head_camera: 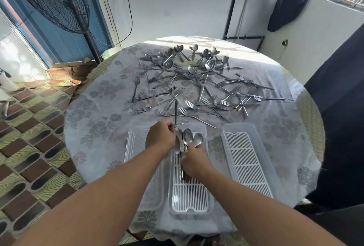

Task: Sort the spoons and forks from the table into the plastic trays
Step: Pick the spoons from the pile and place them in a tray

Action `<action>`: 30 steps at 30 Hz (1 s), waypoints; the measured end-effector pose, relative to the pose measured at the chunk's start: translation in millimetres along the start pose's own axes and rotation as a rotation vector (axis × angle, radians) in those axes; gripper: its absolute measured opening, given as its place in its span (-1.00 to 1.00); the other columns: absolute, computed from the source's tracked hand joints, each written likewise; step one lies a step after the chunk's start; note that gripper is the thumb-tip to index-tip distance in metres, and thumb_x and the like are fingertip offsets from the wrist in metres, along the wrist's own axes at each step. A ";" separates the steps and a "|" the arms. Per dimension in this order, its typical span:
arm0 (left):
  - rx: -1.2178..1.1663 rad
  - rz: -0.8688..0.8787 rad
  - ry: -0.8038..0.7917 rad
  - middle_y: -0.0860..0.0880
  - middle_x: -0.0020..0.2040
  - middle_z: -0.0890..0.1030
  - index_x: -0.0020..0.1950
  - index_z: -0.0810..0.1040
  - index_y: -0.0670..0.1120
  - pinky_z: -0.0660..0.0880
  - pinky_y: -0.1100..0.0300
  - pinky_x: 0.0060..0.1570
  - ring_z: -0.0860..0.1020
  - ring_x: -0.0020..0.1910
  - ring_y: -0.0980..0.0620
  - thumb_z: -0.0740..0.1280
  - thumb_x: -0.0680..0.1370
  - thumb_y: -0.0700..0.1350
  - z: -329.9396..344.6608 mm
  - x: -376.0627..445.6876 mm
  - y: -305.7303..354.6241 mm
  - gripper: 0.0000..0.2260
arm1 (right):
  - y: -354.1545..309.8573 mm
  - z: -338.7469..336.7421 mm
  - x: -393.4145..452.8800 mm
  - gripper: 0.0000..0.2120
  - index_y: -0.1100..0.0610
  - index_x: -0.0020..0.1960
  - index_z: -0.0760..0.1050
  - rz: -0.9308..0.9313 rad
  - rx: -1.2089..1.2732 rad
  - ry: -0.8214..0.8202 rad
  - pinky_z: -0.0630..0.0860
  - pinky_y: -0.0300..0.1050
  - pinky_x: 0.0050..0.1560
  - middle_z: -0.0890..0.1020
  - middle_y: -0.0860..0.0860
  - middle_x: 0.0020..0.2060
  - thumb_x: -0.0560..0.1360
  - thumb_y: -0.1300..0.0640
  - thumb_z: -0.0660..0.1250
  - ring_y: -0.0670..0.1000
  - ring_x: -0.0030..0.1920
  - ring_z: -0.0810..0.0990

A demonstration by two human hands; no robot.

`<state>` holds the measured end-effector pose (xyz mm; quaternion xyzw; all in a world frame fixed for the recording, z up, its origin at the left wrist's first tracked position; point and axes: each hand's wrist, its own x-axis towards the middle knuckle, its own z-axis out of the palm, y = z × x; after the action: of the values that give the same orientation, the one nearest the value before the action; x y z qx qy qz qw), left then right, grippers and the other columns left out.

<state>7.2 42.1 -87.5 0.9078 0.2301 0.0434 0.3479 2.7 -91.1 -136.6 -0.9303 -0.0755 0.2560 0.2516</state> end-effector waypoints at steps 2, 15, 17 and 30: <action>-0.003 0.021 0.009 0.01 -0.16 0.67 -0.12 0.61 -0.01 0.54 0.12 -0.11 0.62 -0.13 -0.04 0.40 0.60 -0.06 -1.1 -0.8 2.8 -0.89 | 1.1 -0.3 1.5 -0.72 0.24 0.28 0.42 -0.020 -0.028 0.001 0.42 0.08 0.30 0.39 0.29 0.31 0.64 0.16 0.13 0.27 0.36 0.32; -0.567 -0.290 0.053 -0.06 -0.16 0.70 -0.11 0.63 -0.07 0.60 -0.01 0.03 0.68 -0.07 -0.13 0.44 0.54 -0.08 13.3 -13.1 10.1 -0.92 | -6.3 -9.0 3.4 -0.86 0.03 0.11 0.53 0.140 1.064 0.278 0.59 0.06 -0.05 0.67 0.09 -0.07 0.59 0.21 0.31 0.05 -0.13 0.65; -0.637 -0.301 0.060 -0.08 -0.06 0.66 0.06 0.50 -0.08 0.59 -0.05 0.02 0.65 -0.05 -0.10 0.40 0.56 0.06 11.0 -19.3 17.4 -0.76 | -4.9 -17.3 3.6 -0.85 0.05 0.14 0.49 0.171 1.181 0.382 0.64 -0.02 -0.08 0.64 0.06 -0.04 0.62 0.23 0.35 0.06 -0.06 0.66; -0.445 -0.253 -0.027 -0.04 -0.23 0.62 -0.16 0.59 -0.01 0.55 -0.07 0.04 0.59 -0.06 -0.19 0.35 0.51 0.19 22.8 -27.6 6.5 -0.72 | 14.4 -50.0 5.0 -0.94 -0.02 0.08 0.50 -0.127 0.632 0.614 0.47 -0.21 -0.13 0.62 0.03 0.03 0.68 0.10 0.27 -0.04 -0.06 0.59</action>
<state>-9.4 11.6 -98.3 0.7734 0.3217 0.0369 0.5450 32.8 -123.6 -109.0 -0.8341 0.0276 -0.0378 0.5496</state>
